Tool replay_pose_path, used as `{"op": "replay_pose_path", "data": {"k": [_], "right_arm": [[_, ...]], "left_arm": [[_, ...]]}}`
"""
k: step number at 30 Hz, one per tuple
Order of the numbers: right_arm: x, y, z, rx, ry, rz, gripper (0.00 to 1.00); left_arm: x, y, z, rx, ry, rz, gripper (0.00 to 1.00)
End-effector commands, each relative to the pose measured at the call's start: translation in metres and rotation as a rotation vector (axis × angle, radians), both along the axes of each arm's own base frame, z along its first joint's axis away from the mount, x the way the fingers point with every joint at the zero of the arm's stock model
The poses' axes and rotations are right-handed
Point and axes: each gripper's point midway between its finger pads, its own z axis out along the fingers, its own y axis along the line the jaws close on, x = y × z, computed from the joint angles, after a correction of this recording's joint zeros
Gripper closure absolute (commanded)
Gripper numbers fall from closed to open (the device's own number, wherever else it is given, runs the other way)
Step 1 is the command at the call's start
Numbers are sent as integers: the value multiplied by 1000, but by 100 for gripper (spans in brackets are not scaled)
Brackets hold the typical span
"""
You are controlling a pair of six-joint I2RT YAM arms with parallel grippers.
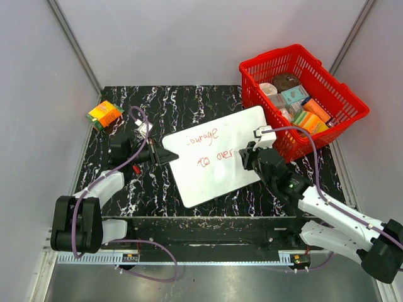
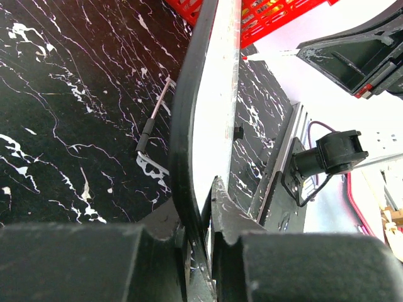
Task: Write a sentence on the whiteboard
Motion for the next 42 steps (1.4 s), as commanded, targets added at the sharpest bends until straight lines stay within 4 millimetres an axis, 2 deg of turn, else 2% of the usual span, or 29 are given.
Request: {"op": "replay_pose_path", "data": {"k": [1, 14, 25, 33, 42], "right_arm": [[10, 6, 11, 36, -45, -4, 100], [16, 4, 8, 26, -48, -39, 100], [7, -8, 19, 45, -64, -54, 100], [8, -8, 7, 27, -36, -70, 100], [5, -13, 19, 56, -66, -72, 100]], "left_arm": [[36, 25, -21, 214, -236, 128, 100], [37, 23, -18, 201, -234, 123, 100], [37, 24, -17, 199, -230, 131, 100], [38, 24, -17, 196, -225, 136, 100], [37, 24, -14, 191, -230, 143, 100]]}}
